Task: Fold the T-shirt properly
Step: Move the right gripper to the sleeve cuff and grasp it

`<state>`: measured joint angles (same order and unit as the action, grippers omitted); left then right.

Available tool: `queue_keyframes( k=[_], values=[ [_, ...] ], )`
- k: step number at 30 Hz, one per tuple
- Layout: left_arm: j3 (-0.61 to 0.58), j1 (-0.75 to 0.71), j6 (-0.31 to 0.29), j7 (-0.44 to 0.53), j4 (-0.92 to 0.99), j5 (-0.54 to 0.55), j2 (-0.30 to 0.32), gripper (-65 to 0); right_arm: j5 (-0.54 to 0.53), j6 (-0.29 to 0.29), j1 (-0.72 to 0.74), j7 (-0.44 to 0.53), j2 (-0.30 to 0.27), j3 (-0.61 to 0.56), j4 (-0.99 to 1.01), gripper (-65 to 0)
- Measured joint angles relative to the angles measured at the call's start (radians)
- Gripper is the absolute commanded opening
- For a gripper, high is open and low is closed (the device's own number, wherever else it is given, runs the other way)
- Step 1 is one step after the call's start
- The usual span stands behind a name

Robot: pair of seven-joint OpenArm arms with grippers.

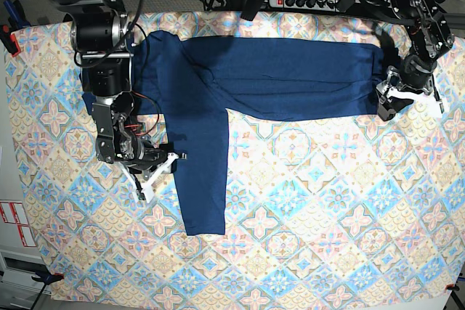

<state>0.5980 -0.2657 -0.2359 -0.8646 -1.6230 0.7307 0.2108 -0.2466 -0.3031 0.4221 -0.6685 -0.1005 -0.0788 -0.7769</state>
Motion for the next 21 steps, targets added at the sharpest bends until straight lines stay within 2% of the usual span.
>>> queue_keyframes(
  k=[5, 14, 17, 20, 21],
  values=[
    [0.0, 0.001, 0.0, 0.0, 0.0, 0.001, 0.0, -23.9, -0.001, 0.001, 0.01, 0.058, 0.031, 0.001, 0.051, -42.0],
    [0.0, 0.002, 0.0, 0.0, 0.0, 0.0, 0.0, -23.9, -0.004, 0.0, 0.007, 0.052, 0.11, 0.0, 0.051, -43.2],
    [0.0, 0.002, -0.001, 0.0, 0.0, 0.002, 0.0, -23.9, -0.009, 0.0, -0.005, 0.062, 0.12, 0.0, 0.051, -51.5],
    [0.0, 0.002, 0.0, 0.0, 0.0, 0.002, 0.0, -23.9, -0.015, 0.0, -0.01, 0.058, 0.116, 0.0, 0.051, -65.0],
    [0.0, 0.002, 0.0, 0.0, 0.0, 0.002, 0.0, -23.9, -0.016, 0.0, -0.01, 0.058, 0.116, 0.0, 0.05, -65.0]
  ],
)
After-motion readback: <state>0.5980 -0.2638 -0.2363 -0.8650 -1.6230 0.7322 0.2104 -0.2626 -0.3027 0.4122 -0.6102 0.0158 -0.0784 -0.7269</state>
